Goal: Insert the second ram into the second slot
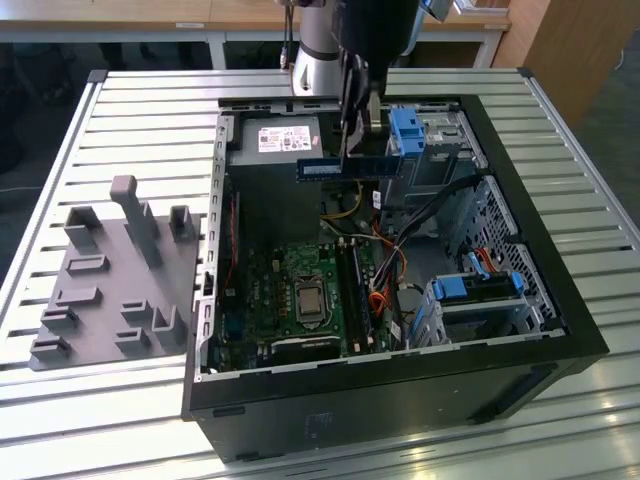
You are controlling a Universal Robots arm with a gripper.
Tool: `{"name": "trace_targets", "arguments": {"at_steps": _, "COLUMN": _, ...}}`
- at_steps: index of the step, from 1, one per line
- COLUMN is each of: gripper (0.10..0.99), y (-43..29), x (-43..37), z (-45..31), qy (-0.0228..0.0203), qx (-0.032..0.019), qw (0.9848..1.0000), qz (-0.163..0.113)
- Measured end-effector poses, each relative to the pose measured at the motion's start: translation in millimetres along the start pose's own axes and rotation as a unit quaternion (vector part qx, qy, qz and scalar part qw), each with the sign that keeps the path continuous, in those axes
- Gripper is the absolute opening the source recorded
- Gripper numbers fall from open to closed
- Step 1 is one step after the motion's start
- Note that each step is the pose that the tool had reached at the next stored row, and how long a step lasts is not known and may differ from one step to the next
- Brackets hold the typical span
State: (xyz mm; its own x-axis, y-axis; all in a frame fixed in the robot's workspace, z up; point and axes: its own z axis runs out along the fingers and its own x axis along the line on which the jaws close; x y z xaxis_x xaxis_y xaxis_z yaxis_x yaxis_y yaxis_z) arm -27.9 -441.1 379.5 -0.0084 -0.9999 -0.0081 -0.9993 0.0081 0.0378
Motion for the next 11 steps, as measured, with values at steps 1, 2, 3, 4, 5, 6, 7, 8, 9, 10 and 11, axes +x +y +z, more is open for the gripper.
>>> {"name": "trace_targets", "arguments": {"at_steps": 1, "gripper": 0.137, "y": 0.0, "x": 0.0, "z": 0.3, "qy": 0.0, "qx": 0.0001, "qw": 1.0, "qz": 0.009}}
{"name": "trace_targets", "arguments": {"at_steps": 2, "gripper": 0.137, "y": 0.0, "x": 0.0, "z": 0.6, "qy": -0.0001, "qx": 0.0002, "qw": 0.9999, "qz": 0.017}}
{"name": "trace_targets", "arguments": {"at_steps": 3, "gripper": 0.137, "y": -0.1, "x": 0.0, "z": 0.8, "qy": -0.0001, "qx": 0.0002, "qw": 0.9997, "qz": 0.026}}
{"name": "trace_targets", "arguments": {"at_steps": 4, "gripper": 0.137, "y": -0.1, "x": 0.1, "z": 1.1, "qy": 0.0, "qx": 0.0003, "qw": 0.9994, "qz": 0.035}}
{"name": "trace_targets", "arguments": {"at_steps": 5, "gripper": 0.137, "y": -0.1, "x": 0.1, "z": 1.4, "qy": -0.0001, "qx": 0.0004, "qw": 0.9991, "qz": 0.043}}
{"name": "trace_targets", "arguments": {"at_steps": 6, "gripper": 0.137, "y": -0.1, "x": 0.1, "z": 1.6, "qy": 0.0, "qx": 0.0004, "qw": 0.9986, "qz": 0.052}}
{"name": "trace_targets", "arguments": {"at_steps": 7, "gripper": 0.137, "y": -0.1, "x": 0.1, "z": 1.9, "qy": -0.0001, "qx": 0.0005, "qw": 0.9982, "qz": 0.061}}
{"name": "trace_targets", "arguments": {"at_steps": 8, "gripper": 0.137, "y": -0.1, "x": 0.1, "z": 2.2, "qy": -0.0001, "qx": 0.0006, "qw": 0.9976, "qz": 0.069}}
{"name": "trace_targets", "arguments": {"at_steps": 9, "gripper": 0.137, "y": -0.1, "x": 0.1, "z": 2.5, "qy": -0.0002, "qx": 0.0006, "qw": 0.9969, "qz": 0.078}}
{"name": "trace_targets", "arguments": {"at_steps": 10, "gripper": 0.137, "y": -0.1, "x": 0.1, "z": 2.8, "qy": -0.0004, "qx": 0.0007, "qw": 0.9962, "qz": 0.087}}
{"name": "trace_targets", "arguments": {"at_steps": 11, "gripper": 0.137, "y": -0.2, "x": 0.1, "z": 3.2, "qy": -0.0006, "qx": 0.0008, "qw": 0.9953, "qz": 0.097}}
